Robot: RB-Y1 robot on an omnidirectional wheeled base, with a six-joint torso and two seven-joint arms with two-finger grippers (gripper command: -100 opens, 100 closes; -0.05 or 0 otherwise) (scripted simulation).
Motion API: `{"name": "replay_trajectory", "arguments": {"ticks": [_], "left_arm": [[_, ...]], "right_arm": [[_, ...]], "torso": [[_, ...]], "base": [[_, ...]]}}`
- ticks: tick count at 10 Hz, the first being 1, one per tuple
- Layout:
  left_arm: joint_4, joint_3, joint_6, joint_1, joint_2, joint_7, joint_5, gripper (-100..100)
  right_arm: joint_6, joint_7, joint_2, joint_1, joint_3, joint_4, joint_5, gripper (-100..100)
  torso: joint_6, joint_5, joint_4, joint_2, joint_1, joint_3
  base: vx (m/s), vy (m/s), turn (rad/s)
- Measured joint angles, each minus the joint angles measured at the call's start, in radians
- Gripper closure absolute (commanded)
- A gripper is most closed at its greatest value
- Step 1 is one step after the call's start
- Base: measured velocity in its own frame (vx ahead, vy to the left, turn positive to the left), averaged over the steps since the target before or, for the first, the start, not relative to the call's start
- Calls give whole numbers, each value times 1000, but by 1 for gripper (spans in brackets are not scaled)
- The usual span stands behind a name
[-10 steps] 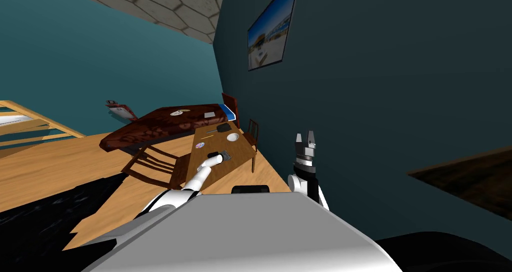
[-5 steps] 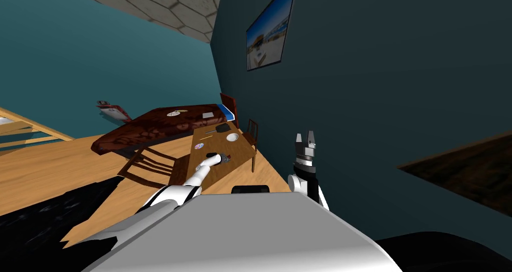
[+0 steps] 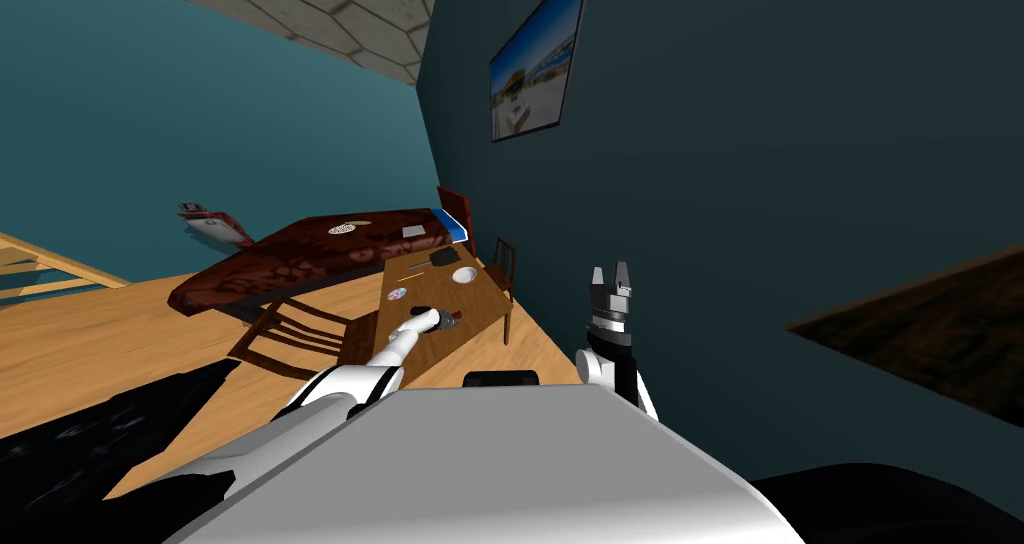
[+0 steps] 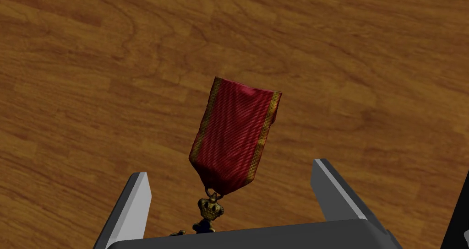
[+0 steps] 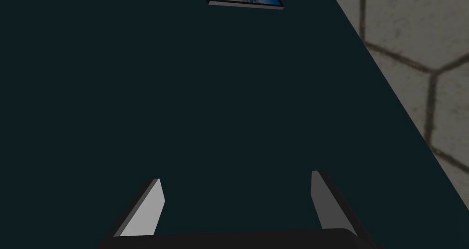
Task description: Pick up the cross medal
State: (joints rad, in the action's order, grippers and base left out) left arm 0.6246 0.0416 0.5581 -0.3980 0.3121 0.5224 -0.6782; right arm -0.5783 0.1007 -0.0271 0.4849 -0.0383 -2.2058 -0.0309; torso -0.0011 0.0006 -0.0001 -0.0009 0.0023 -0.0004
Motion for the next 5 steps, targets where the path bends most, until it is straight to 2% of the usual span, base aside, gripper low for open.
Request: {"name": "replay_trajectory", "arguments": {"ticks": [1,2,3,5], "left_arm": [[-10,2,6,-2,2,4,-1,-100],[-11,2,8,-2,2,6,-1,0],[-10,2,8,-2,2,6,-1,-100],[-27,8,-27,14,-26,-6,10,-100]], "right_arm": [[0,0,0,0,0,0,0,0],[0,0,0,0,0,0,0,0],[0,0,0,0,0,0,0,0],[0,0,0,0,0,0,0,0]], "torso": [[0,0,0,-1,0,-1],[0,0,0,-1,-1,0],[0,0,0,0,-2,0],[0,0,-1,-5,0,-3]], "base": [[12,21,-7],[0,0,0],[51,17,-6],[95,51,-6]]}}
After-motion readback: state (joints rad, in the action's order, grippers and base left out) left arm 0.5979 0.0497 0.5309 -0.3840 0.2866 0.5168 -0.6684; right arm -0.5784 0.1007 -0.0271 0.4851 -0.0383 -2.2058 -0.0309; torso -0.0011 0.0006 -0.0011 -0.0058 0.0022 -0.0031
